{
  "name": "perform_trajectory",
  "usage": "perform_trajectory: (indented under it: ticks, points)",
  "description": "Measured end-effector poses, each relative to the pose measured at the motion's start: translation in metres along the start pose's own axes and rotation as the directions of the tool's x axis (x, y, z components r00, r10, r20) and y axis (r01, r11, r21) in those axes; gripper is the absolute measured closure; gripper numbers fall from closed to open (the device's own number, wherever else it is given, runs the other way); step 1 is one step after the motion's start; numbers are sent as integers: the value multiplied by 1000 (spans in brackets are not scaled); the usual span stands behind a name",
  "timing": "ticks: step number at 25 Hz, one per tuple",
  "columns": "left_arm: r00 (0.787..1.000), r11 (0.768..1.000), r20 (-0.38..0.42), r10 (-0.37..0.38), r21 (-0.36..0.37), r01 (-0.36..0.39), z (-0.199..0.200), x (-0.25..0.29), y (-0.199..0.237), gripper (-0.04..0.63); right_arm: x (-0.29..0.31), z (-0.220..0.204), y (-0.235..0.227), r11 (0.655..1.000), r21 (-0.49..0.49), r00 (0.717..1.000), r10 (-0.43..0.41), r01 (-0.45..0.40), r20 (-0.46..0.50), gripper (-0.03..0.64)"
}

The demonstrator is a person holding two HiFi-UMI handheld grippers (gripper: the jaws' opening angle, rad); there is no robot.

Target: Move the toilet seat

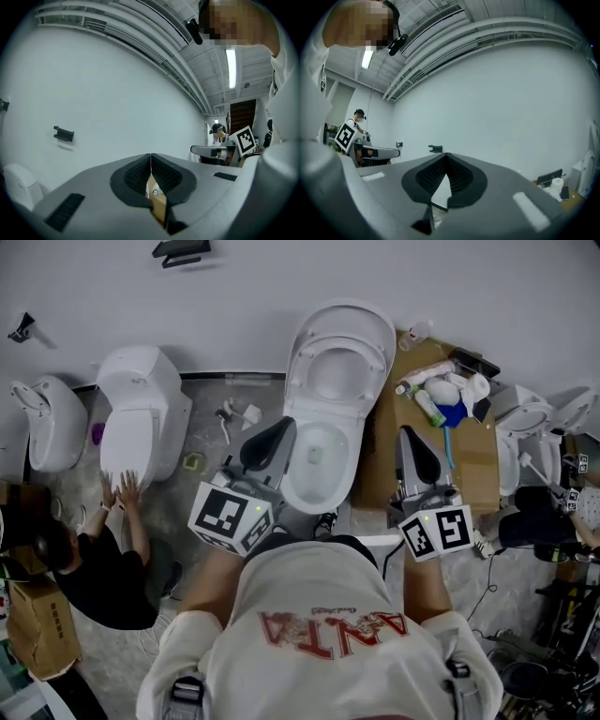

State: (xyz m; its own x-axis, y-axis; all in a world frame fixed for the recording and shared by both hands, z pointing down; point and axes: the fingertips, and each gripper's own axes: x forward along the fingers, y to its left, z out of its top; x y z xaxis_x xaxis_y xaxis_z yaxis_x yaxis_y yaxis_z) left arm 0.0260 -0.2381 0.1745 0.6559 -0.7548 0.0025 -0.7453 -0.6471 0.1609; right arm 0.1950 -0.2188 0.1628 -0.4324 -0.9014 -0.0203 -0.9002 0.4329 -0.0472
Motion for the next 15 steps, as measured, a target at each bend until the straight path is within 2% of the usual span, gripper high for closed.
perform_trajectory:
  ticks: [15]
  points:
    - [1000, 1000, 10, 3, 12, -3, 1, 12, -1, 584, 0, 2, -13, 1000, -4, 1000, 2, -2, -6, 615]
